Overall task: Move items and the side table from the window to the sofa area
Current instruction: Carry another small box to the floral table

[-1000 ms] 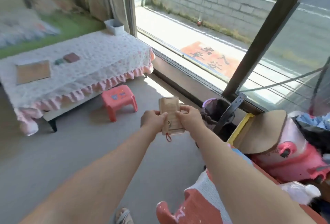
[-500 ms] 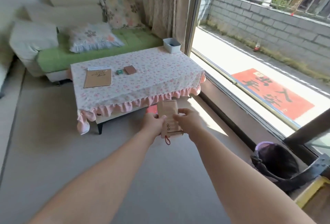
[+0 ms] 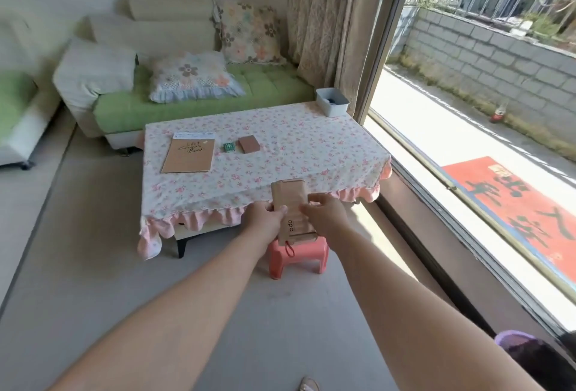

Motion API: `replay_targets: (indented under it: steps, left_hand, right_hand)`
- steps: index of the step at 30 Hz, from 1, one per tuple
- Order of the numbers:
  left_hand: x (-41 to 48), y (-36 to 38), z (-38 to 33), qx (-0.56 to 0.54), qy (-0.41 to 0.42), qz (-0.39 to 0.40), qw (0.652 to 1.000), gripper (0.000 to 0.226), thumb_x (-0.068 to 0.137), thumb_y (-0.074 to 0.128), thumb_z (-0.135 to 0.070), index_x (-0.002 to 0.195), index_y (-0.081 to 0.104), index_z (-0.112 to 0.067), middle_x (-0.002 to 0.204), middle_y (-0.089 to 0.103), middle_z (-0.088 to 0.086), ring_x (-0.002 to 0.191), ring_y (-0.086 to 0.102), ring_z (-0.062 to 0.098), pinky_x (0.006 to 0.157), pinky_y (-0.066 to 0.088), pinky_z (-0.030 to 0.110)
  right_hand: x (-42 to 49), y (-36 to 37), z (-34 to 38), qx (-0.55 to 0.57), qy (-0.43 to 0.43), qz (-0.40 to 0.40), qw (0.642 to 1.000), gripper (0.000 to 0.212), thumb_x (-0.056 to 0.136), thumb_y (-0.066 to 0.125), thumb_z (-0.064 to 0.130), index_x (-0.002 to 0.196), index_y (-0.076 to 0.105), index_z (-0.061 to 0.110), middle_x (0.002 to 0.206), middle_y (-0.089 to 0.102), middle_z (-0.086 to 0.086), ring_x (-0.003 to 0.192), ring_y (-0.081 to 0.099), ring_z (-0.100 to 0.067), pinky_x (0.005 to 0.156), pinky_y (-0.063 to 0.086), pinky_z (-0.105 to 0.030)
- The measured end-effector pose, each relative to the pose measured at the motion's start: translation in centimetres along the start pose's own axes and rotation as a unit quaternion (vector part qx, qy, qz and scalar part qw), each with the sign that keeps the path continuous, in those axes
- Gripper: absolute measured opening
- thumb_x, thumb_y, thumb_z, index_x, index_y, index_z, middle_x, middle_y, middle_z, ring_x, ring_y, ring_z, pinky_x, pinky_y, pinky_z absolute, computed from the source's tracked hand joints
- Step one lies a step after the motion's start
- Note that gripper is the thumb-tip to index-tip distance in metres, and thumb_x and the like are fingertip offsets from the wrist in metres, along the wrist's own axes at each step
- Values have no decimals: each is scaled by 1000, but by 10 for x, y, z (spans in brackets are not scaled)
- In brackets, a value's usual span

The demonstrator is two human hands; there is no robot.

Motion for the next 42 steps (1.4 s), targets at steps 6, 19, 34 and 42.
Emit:
replay_targets:
  steps: [6, 19, 34, 42]
  left_hand:
    - [72, 24, -46, -10, -10, -33, 999, 24, 88, 60, -21, 70, 64, -6, 88, 70, 19, 77, 60, 26, 69, 44, 33]
    - [212, 29, -75, -50, -61, -68, 995, 25, 87, 62, -20, 65, 61, -10, 91, 70, 20, 86, 67, 34, 78, 57, 43]
    - [402, -5, -110, -15, -60, -34, 998, 17, 88, 62, -24, 88, 66, -7, 94, 70, 17, 89, 67, 35, 81, 56, 51]
    - [478, 15, -122, -4, -79, -27, 996, 27, 88, 62, -26, 103, 67, -4, 98, 70, 15, 91, 66, 33, 82, 56, 48]
  right_hand:
    - [88, -23, 37, -20, -7, 24, 999, 39, 86, 61, 20, 124, 58, 15, 100, 66, -8, 86, 62, -22, 80, 54, -37]
    - [234, 4, 82, -50, -2, 65, 997, 40, 88, 60, 22, 127, 56, 17, 113, 67, -10, 96, 65, -25, 84, 55, -37]
    - [388, 62, 156, -44, 21, 59, 997, 40, 89, 58, 22, 128, 54, 15, 110, 67, -9, 90, 64, -23, 80, 55, -35]
    - [465, 63, 172, -67, 29, 68, 995, 41, 91, 56, 20, 131, 52, 15, 114, 65, -8, 85, 58, -17, 82, 53, -35]
Point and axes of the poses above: each hand's wrist, its own x-axis towards the middle knuckle, its own y-axis out of the palm, z = x × y, the point moved 4 cm from there along x, towards the middle knuckle
